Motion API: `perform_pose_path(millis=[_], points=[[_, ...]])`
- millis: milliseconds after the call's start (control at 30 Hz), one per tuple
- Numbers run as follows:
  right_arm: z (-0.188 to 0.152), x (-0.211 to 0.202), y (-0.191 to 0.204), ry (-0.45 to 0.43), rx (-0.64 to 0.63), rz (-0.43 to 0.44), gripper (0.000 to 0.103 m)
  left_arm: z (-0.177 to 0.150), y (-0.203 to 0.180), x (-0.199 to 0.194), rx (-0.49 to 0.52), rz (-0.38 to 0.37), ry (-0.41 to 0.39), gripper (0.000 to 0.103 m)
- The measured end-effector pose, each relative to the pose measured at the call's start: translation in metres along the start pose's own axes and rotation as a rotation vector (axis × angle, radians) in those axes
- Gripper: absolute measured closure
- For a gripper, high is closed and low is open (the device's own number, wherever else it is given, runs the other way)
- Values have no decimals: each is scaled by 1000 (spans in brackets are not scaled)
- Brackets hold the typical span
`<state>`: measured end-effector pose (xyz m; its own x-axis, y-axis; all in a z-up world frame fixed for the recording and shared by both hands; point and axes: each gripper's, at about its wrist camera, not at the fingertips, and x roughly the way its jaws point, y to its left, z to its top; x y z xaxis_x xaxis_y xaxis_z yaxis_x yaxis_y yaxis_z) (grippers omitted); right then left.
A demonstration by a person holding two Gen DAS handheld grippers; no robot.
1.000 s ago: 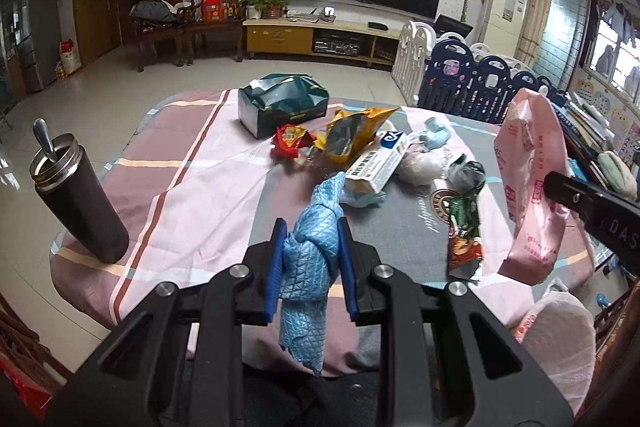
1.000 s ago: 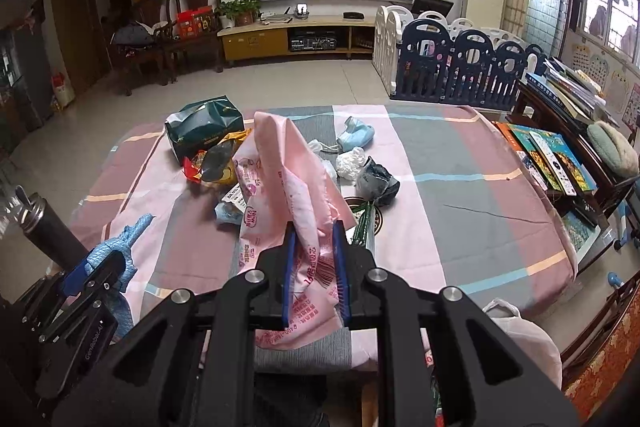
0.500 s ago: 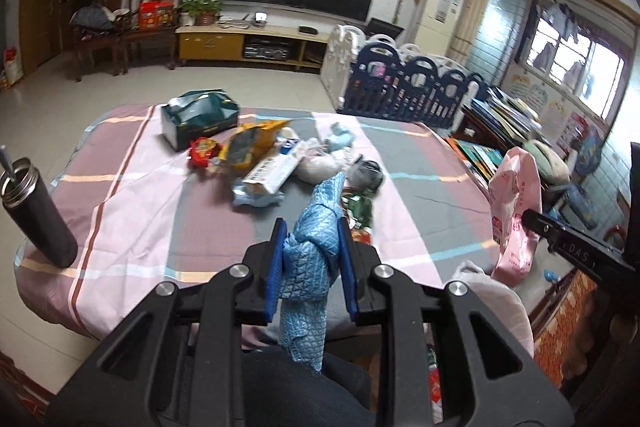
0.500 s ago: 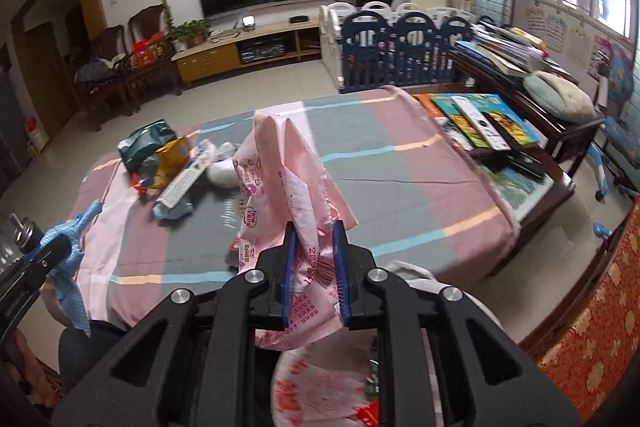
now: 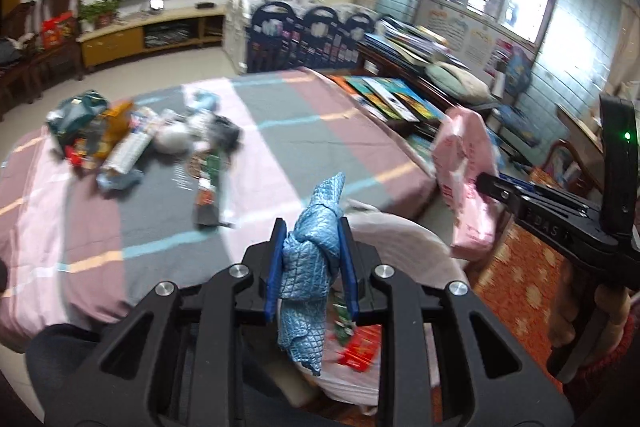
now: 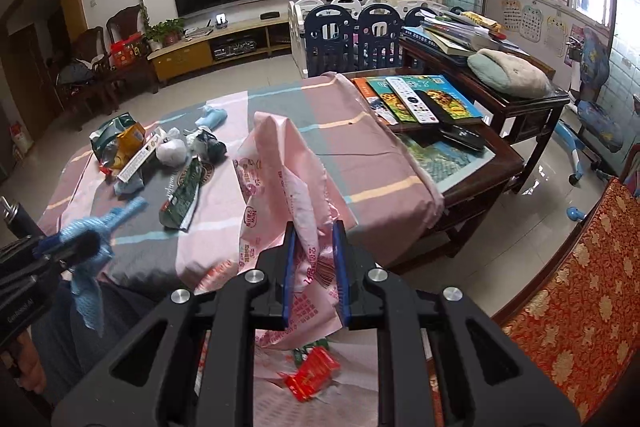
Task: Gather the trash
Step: 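Carry the blue cloth and pink bag over the white bin and release both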
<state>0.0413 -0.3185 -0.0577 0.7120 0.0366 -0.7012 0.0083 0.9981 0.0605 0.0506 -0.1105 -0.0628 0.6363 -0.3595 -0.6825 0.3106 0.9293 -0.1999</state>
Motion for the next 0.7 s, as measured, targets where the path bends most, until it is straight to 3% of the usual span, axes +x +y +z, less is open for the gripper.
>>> perform_pose_path(millis=[167, 467, 533, 567, 600, 700], points=[[-3, -3, -22, -3, 48, 4, 84, -18, -40, 28, 76, -86, 93, 75], [-2, -4, -29, -11, 59, -10, 84, -37, -54, 55, 135, -97, 173, 70], [-3, -2, -28, -5, 63, -9, 84, -37, -56, 56, 143, -95, 175, 57], [-3, -1, -28, 1, 66, -7, 84, -37, -57, 56, 144, -90, 175, 40], [-4, 0, -28, 7, 69, -6, 84, -38, -57, 56, 141, -83, 172, 33], [-5, 5, -29, 30, 73, -1, 84, -36, -57, 55, 143, -71, 172, 26]])
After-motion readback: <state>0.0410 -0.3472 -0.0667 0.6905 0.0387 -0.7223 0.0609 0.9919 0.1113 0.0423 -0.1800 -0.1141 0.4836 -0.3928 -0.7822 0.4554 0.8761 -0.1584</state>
